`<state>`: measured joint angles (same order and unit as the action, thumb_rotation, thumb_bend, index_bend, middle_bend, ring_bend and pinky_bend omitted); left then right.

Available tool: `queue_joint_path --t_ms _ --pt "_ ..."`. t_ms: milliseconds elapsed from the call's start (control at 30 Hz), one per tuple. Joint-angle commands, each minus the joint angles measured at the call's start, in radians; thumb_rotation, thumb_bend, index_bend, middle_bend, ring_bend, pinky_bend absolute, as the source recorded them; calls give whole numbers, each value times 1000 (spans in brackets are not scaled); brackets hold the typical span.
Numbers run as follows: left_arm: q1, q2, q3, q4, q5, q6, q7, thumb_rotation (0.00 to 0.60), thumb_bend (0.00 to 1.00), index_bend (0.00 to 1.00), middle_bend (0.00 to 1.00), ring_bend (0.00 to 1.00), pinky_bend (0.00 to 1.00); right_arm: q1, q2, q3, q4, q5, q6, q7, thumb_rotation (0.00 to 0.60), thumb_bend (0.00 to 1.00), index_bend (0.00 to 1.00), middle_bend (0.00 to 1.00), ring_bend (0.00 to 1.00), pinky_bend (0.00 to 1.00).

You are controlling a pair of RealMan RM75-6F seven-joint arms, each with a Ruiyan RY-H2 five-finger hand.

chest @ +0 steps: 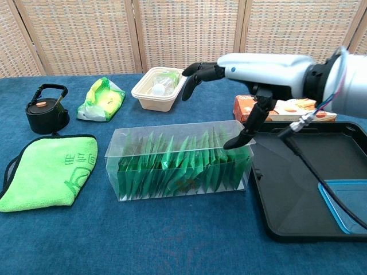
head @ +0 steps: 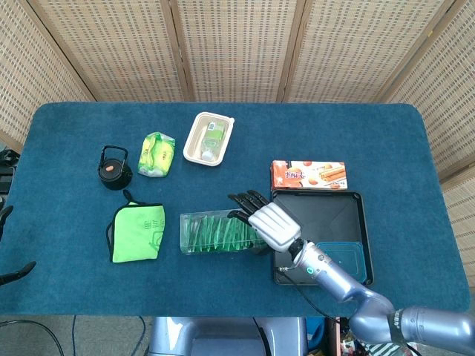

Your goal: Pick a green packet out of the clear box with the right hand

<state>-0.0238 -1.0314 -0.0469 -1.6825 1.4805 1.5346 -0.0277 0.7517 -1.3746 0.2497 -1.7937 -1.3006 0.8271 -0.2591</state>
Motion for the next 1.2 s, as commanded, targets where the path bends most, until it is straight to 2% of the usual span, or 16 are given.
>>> queue_joint_path --t_ms 33,400,600,833,967,1200 --pt "0 0 0 0 1 0 0 600 128 0 0 0 0 28 -28 -4 23 55 -8 -59 600 326 269 52 0 85" --pt "-5 0 0 -3 -3 -9 4 600 128 0 0 0 0 71 -69 -42 48 149 18 -194 600 370 269 56 0 85" --pt "-6 0 -1 -1 -9 -14 0 600 128 0 0 0 0 87 -96 -51 64 182 39 -226 600 436 270 58 0 85" --pt "-6 2 0 -1 -9 -17 -5 600 129 0 0 0 0 104 -123 -61 82 218 59 -264 600 558 302 76 0 87" --pt "-6 4 0 0 -10 -17 -11 600 128 0 0 0 0 108 -131 -57 80 223 78 -262 600 616 322 86 0 95" --pt "-7 6 0 2 -13 -21 -20 600 128 0 0 0 0 122 -136 -17 83 236 108 -235 600 649 330 90 0 107"
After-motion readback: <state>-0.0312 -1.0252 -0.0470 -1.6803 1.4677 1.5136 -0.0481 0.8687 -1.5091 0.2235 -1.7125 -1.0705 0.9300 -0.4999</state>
